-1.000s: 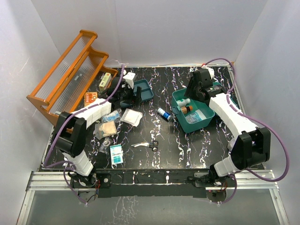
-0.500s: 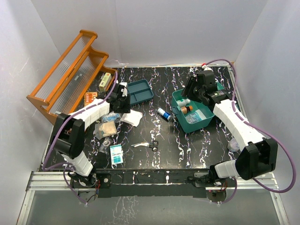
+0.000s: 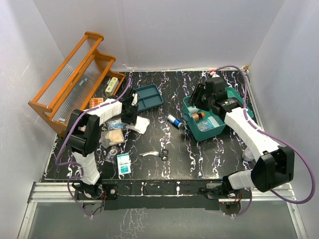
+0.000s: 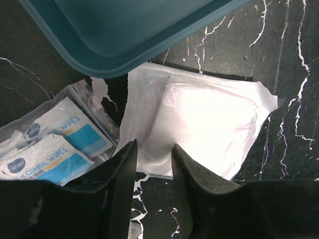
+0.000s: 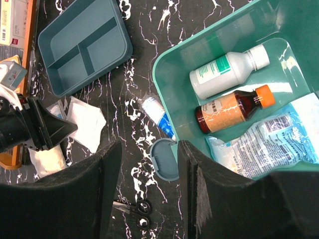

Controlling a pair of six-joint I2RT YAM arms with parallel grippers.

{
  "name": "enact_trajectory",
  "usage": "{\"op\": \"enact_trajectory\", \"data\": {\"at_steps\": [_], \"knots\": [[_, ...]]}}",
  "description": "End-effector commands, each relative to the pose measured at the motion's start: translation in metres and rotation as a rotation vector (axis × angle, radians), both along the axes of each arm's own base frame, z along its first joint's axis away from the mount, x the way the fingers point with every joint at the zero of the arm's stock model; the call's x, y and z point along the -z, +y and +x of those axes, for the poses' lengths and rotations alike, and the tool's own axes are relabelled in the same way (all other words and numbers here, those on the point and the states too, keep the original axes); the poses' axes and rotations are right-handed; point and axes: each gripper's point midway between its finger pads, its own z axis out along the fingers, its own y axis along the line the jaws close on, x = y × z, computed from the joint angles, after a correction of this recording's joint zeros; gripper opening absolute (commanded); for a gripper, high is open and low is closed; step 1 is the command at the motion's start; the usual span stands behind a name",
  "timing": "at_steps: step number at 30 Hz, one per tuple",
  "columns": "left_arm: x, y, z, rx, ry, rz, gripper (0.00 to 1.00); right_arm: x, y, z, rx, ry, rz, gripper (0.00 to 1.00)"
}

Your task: Organize the medicine kit

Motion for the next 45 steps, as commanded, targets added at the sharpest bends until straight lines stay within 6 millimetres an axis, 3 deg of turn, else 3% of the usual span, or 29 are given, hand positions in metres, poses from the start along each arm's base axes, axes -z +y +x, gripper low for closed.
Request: {"op": "enact_trajectory", "data": {"at_steps": [1,7,11,17,27,30,35,40,45], "knots": [[-0.004,0.009,-0.007,0.022,0.024,0.036,0.28,-0.023,0.011,0.012,-0.008,-0.086,0.041,0.47],[-0.008,0.009,-0.006,0.036,0.009,0.034,0.01,-0.023,0.026,0.009,-0.045,-0.086,0.06,0.51],[-0.018,0.002,-0.007,0.054,-0.009,-0.016,0.0,-0.026,0.039,0.004,-0.087,-0.092,0.083,0.56],[-0.052,-0.021,-0.006,0.098,-0.093,-0.162,0.0,-0.031,0.069,-0.005,-0.236,-0.152,0.129,0.65],[-0.111,-0.048,-0.007,0.17,-0.285,-0.367,0.0,0.003,0.159,-0.023,-0.517,-0.142,0.199,0.71],[-0.127,-0.054,-0.009,0.198,-0.328,-0.412,0.0,0.012,0.173,-0.02,-0.552,-0.14,0.214,0.71],[-0.15,-0.068,-0.018,0.262,-0.335,-0.504,0.0,0.007,0.18,-0.014,-0.549,-0.201,0.264,0.7],[-0.184,-0.084,-0.029,0.323,-0.339,-0.618,0.0,-0.015,0.153,-0.002,-0.367,-0.323,0.26,0.72],[-0.212,-0.097,-0.035,0.361,-0.35,-0.717,0.0,-0.043,0.139,-0.013,-0.365,-0.434,0.317,0.73]]}}
